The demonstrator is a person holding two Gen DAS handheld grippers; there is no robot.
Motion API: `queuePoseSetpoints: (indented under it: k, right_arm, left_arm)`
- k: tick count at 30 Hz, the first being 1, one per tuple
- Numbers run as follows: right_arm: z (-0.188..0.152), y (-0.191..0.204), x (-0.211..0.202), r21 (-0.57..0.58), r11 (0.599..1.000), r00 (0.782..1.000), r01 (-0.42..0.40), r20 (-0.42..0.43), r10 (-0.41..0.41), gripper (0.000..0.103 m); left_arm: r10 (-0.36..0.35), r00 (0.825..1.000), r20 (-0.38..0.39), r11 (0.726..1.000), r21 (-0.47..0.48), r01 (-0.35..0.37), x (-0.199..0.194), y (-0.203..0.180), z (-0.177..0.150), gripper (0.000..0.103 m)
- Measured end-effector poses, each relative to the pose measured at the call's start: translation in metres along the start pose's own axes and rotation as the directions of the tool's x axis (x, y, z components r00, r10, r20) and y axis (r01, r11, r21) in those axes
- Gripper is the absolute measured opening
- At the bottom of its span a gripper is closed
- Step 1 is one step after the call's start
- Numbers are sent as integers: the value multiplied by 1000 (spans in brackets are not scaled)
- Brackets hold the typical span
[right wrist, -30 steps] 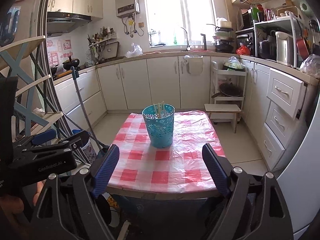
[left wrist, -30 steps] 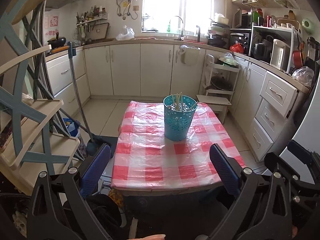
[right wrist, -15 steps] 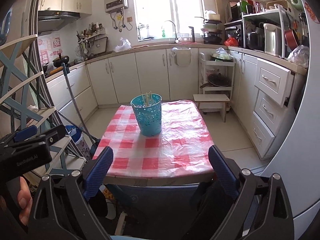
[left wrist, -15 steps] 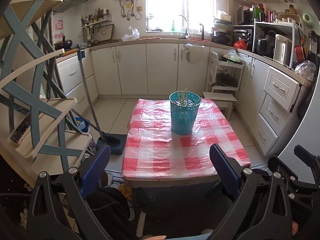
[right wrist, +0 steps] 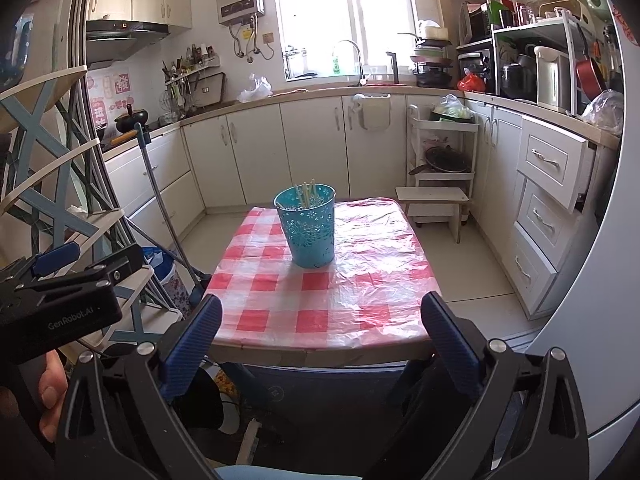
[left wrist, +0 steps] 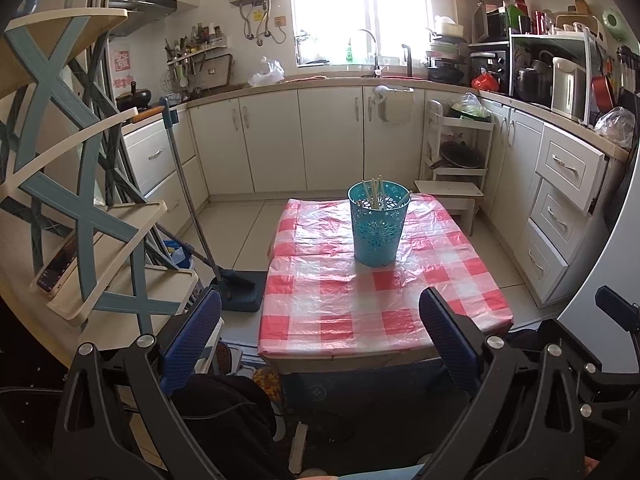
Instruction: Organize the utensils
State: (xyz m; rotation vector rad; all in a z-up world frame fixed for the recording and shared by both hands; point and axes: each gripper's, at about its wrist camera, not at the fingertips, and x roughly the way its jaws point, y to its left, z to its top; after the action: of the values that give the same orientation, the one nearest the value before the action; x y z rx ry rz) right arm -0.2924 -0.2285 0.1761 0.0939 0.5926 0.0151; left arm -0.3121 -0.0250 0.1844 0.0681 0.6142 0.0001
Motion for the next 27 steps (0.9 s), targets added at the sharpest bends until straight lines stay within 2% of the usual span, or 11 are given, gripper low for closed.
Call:
queuePoseSetpoints:
  k: [14, 16, 18, 21, 27]
  right_arm:
    - [-3, 4, 0, 0, 1000, 1000, -4, -5, 4, 95]
    - [-3, 4, 0, 0, 1000, 1000, -4, -5, 4, 95]
    - [-3, 4, 0, 4, 1000, 1000, -6, -9, 6, 95]
    - [-6, 5, 1, 7, 1000, 1000, -9, -10, 9, 95]
    - [-7, 7, -1, 7, 1000, 1000, -5, -6, 5, 95]
  left_arm:
    - [5, 1000, 3, 1000, 19, -5, -1, -2, -5, 95]
    - [-17, 1000, 9, 1000, 15, 17, -3, -1, -6, 95]
    - [-61, 997, 48, 998, -1, 61, -9, 2, -9, 95]
    - [-50, 996, 70, 999, -9, 50, -11, 3, -9, 95]
    - [-45, 998, 49, 998, -36, 47, -7, 8, -8, 95]
